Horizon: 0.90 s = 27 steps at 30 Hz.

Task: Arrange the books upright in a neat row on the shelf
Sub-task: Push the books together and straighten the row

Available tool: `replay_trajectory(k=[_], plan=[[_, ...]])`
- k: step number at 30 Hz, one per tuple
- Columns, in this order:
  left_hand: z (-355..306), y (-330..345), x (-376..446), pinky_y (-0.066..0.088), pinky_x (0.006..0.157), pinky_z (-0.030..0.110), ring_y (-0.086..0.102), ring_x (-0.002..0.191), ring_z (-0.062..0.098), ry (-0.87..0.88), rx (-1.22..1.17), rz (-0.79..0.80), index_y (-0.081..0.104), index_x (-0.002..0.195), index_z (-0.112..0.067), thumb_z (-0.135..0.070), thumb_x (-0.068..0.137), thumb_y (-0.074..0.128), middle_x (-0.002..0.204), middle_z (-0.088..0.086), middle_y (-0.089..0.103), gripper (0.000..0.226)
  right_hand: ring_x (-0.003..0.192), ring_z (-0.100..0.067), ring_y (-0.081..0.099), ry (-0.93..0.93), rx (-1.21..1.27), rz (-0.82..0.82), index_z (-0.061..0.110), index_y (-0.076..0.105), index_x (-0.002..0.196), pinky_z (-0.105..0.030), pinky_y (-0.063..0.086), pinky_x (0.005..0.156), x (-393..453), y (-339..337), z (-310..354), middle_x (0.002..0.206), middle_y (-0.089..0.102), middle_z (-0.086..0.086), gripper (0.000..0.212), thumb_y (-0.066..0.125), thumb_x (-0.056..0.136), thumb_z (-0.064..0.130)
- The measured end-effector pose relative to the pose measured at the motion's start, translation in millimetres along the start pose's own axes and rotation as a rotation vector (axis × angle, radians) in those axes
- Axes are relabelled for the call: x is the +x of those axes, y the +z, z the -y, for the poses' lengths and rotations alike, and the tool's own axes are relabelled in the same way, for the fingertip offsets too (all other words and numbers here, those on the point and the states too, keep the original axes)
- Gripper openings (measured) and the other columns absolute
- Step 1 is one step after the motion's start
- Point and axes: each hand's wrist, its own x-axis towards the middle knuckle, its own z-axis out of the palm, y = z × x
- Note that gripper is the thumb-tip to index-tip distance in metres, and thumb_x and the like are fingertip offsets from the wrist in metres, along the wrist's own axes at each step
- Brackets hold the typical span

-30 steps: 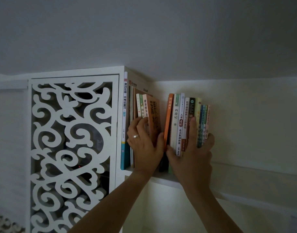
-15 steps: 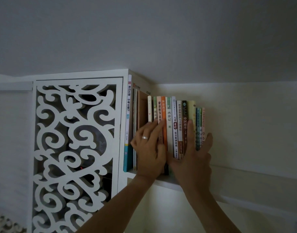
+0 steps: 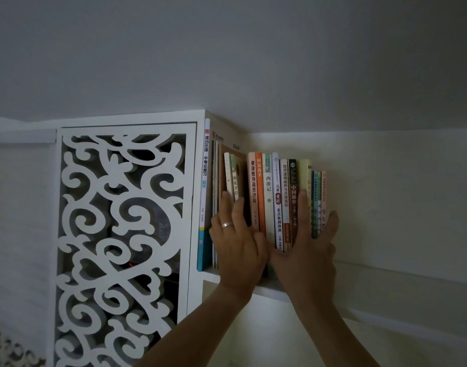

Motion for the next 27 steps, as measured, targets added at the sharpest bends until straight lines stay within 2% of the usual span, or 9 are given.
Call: replay_trajectory(k=[3,5,8,10,11,15,20,24,27], plan=[[6.0,-0.2,-1.5,0.046,0.113,0.048,0.049,0.137,0.022,-0.036,-0.213,0.019,0.038,0.146,-0.014,-0.019,0.095,0.045,0.148,0.008,0.048,0.051,0.133,-0.053,0.039,-0.006,-0.025,-0.01,0.054,-0.019,0.151,-0.057,0.051,0.092,0.1,0.7,-1.1,0.164,-0.005,-0.018,0.117,0.052,0.065,0.091],[9.5,-0.7,0.8,0.055,0.102,0.043,0.056,0.128,0.02,-0.065,-0.276,0.013,0.038,0.145,-0.013,-0.013,0.098,0.045,0.141,0.006,0.05,0.048,0.132,-0.053,0.04,-0.006,-0.041,-0.012,0.053,-0.018,0.151,-0.057,0.052,0.091,0.2,1.0,-1.6,0.164,-0.004,-0.019,0.119,0.056,0.066,0.09],[7.7,-2.4,3.5,0.055,0.096,0.021,0.058,0.117,0.006,-0.134,-0.27,-0.045,0.039,0.147,-0.007,-0.006,0.101,0.046,0.142,0.01,0.047,0.047,0.13,-0.054,0.041,-0.007,-0.043,-0.015,0.052,-0.017,0.152,-0.057,0.053,0.088,0.4,1.0,-2.3,0.164,-0.002,-0.02,0.12,0.061,0.067,0.086],[4.1,-2.9,2.8,0.046,0.093,0.003,0.055,0.114,-0.008,-0.161,-0.268,-0.041,0.034,0.152,-0.005,0.0,0.101,0.05,0.151,0.011,0.037,0.054,0.131,-0.054,0.041,-0.008,-0.034,-0.009,0.053,-0.016,0.152,-0.057,0.053,0.089,0.6,0.9,-2.5,0.164,-0.002,-0.02,0.12,0.063,0.067,0.084],[2.9,-2.8,2.1,0.044,0.092,0.0,0.055,0.115,-0.009,-0.171,-0.263,-0.035,0.03,0.156,-0.006,-0.001,0.1,0.052,0.154,0.009,0.032,0.06,0.131,-0.054,0.04,-0.009,-0.029,-0.007,0.053,-0.016,0.152,-0.057,0.053,0.089,0.6,0.7,-2.3,0.164,-0.002,-0.019,0.12,0.063,0.067,0.084],[4.2,-0.9,-3.4,0.055,0.095,0.016,0.066,0.11,0.013,-0.179,-0.214,-0.021,0.014,0.163,-0.017,-0.009,0.1,0.057,0.159,0.001,0.021,0.076,0.132,-0.053,0.041,-0.01,-0.042,-0.016,0.052,-0.015,0.153,-0.056,0.053,0.09,0.5,0.2,-0.9,0.164,-0.001,-0.02,0.119,0.06,0.066,0.086],[3.5,-0.8,-5.4,0.056,0.103,0.033,0.053,0.129,0.012,-0.139,-0.122,-0.014,0.017,0.163,-0.017,-0.021,0.101,0.06,0.158,0.001,0.024,0.075,0.13,-0.053,0.043,-0.015,-0.052,-0.022,0.051,-0.015,0.153,-0.054,0.054,0.089,1.0,2.3,-2.3,0.163,0.001,-0.022,0.12,0.062,0.068,0.083],[2.7,-1.0,-7.0,0.059,0.1,0.044,0.056,0.129,0.02,-0.103,-0.077,0.011,0.022,0.16,-0.021,-0.03,0.102,0.055,0.152,-0.003,0.028,0.068,0.127,-0.051,0.047,-0.019,-0.052,-0.026,0.05,-0.013,0.154,-0.053,0.054,0.089,0.5,2.6,-2.5,0.163,0.001,-0.021,0.118,0.06,0.068,0.084],[3.6,-1.0,-6.3,0.061,0.094,0.042,0.061,0.12,0.021,-0.108,-0.037,0.027,0.02,0.161,-0.02,-0.032,0.102,0.054,0.151,-0.002,0.029,0.069,0.127,-0.051,0.047,-0.02,-0.042,-0.029,0.051,-0.012,0.154,-0.053,0.055,0.088,0.2,2.2,-3.0,0.163,0.002,-0.022,0.117,0.061,0.068,0.084]])
